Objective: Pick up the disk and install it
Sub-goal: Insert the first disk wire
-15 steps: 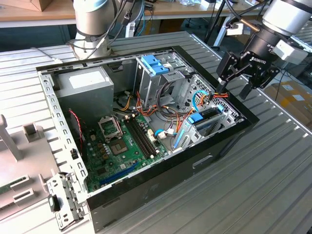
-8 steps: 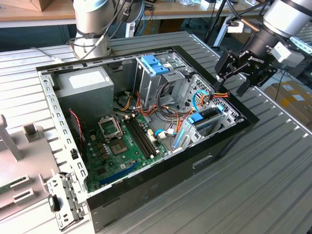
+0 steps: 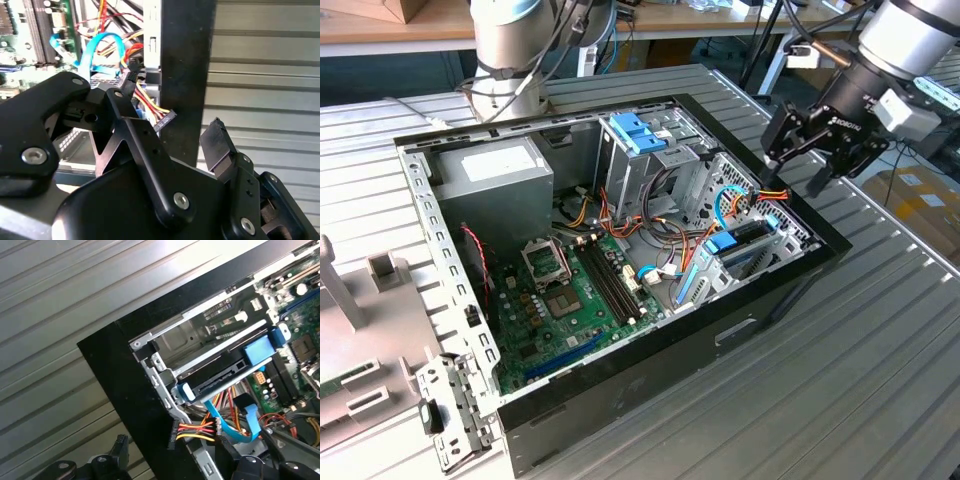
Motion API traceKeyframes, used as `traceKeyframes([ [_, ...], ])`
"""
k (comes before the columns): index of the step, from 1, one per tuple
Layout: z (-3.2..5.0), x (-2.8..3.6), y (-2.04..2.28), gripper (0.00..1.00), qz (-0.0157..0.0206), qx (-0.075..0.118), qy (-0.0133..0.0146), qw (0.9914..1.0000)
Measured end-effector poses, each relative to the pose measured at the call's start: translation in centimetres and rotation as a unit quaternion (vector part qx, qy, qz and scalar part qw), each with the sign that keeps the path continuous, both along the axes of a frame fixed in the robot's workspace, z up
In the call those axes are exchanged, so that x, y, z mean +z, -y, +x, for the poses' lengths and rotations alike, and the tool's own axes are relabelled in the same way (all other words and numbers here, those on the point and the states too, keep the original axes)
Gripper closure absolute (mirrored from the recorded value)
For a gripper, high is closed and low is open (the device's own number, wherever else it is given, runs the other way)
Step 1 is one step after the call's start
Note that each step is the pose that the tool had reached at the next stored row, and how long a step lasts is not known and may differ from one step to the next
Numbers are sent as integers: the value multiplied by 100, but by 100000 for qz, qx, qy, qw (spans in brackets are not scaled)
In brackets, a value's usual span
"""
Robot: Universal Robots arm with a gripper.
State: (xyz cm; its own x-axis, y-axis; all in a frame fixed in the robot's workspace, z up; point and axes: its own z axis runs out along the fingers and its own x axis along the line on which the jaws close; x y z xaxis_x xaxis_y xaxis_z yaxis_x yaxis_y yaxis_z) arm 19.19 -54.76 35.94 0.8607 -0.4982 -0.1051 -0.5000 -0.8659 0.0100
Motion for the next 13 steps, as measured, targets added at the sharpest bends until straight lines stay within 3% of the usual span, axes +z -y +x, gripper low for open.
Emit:
traceKeyframes([
  [1,0,-1,0,22,-4,3,552,99998],
  [2,0,-3,0,22,-1,5,1566,99988],
  [4,0,-5,1,22,5,1,2492,99969],
  [9,0,-5,-1,22,-68,-89,2574,99967],
  [13,0,-9,0,22,-660,-2207,2567,99940],
])
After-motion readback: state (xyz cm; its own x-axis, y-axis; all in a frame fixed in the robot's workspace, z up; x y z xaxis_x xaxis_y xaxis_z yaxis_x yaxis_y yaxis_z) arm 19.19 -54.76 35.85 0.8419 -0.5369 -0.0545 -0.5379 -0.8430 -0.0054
